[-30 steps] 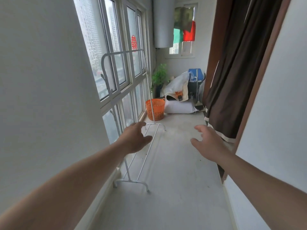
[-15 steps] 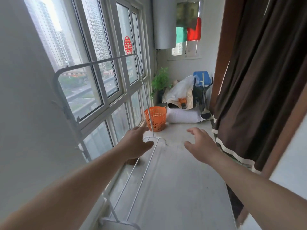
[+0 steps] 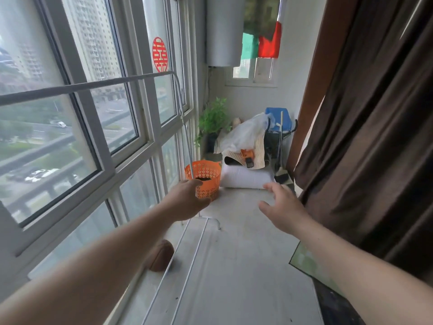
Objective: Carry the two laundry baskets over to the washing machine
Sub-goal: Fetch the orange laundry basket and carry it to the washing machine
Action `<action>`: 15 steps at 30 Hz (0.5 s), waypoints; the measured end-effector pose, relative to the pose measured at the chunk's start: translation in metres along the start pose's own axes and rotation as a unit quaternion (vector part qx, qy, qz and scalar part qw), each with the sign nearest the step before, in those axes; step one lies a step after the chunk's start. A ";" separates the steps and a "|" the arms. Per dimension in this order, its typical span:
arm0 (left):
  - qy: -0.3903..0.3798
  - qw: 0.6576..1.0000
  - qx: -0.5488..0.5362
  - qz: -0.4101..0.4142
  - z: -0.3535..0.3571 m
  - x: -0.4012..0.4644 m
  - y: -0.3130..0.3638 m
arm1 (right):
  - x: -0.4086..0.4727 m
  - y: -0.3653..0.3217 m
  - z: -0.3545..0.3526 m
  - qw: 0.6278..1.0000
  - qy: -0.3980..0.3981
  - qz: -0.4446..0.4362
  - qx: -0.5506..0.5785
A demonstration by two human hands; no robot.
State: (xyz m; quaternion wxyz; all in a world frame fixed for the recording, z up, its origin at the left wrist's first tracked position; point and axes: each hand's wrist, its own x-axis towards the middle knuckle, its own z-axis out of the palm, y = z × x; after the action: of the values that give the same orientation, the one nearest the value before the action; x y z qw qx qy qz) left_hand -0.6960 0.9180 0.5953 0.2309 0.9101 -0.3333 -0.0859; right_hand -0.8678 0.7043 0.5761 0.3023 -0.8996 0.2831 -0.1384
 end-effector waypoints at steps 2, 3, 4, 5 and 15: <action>-0.012 1.000 0.002 0.003 0.007 0.048 -0.001 | 0.046 0.007 0.004 1.000 -0.008 0.004 -0.007; -0.016 1.000 0.007 0.005 0.012 0.073 -0.001 | 0.073 0.011 0.006 1.000 -0.007 0.003 -0.003; -0.016 1.000 0.011 0.011 0.017 0.095 -0.002 | 0.097 0.016 0.008 1.000 -0.005 0.004 0.004; -0.015 1.000 0.021 0.011 0.023 0.123 -0.002 | 0.127 0.024 0.011 1.000 -0.003 0.004 0.006; -0.006 0.998 0.046 -0.048 0.053 0.363 0.020 | 0.389 0.096 0.021 0.996 -0.062 0.013 0.070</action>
State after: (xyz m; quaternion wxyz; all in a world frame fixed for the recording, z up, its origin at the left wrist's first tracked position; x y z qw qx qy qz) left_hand -0.4467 0.6510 0.5571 0.1824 0.9341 -0.2942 -0.0873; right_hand -0.5883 0.4198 0.5305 0.3830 -0.8795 0.2649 -0.0977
